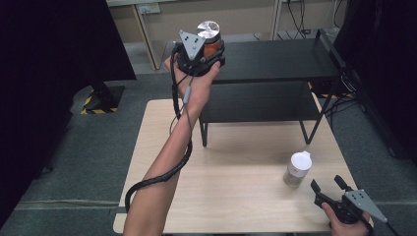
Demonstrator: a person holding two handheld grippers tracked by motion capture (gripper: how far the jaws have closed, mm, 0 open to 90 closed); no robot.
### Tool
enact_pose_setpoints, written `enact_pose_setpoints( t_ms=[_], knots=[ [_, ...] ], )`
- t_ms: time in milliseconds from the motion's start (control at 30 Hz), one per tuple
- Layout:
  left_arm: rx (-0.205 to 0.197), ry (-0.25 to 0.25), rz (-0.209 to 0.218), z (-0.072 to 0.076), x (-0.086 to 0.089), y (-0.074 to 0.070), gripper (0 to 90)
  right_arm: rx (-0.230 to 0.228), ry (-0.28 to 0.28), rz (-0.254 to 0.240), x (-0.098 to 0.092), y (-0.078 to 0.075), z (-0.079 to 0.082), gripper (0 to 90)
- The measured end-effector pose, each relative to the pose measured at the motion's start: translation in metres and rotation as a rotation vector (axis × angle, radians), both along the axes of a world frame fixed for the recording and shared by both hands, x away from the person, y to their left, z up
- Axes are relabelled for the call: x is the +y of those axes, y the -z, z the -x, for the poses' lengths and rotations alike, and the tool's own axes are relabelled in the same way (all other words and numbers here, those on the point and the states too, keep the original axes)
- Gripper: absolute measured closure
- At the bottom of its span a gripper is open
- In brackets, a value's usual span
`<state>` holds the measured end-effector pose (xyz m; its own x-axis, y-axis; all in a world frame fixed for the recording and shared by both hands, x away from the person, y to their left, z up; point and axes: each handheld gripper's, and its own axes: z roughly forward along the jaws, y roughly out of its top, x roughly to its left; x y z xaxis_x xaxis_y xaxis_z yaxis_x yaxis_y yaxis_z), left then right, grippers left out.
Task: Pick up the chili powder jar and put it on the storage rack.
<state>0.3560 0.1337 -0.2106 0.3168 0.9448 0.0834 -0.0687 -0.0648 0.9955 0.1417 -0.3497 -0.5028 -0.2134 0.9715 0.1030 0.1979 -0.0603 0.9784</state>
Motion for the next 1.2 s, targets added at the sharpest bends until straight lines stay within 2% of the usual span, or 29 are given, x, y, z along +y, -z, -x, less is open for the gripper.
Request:
enact_pose_setpoints(
  t_ms=[500, 633, 833, 1200],
  knots=[
    [0.047, -0.038, -0.028, -0.019, -0.002, -0.002, 30.5, 0.003, -0.004, 0.002, 0.000, -0.001, 0.000, 13.5],
    [0.060, -0.033, -0.038, -0.023, -0.003, -0.005, 30.5, 0.004, -0.004, 0.004, 0.000, -0.001, 0.000, 13.5],
    [0.085, -0.040, -0.025, -0.028, -0.003, -0.006, 30.5, 0.007, -0.006, 0.003, -0.001, -0.001, -0.001, 13.3],
    [0.132, -0.042, -0.038, -0.036, -0.004, -0.006, 30.5, 0.017, -0.009, 0.004, -0.001, -0.003, -0.002, 13.0]
  ],
)
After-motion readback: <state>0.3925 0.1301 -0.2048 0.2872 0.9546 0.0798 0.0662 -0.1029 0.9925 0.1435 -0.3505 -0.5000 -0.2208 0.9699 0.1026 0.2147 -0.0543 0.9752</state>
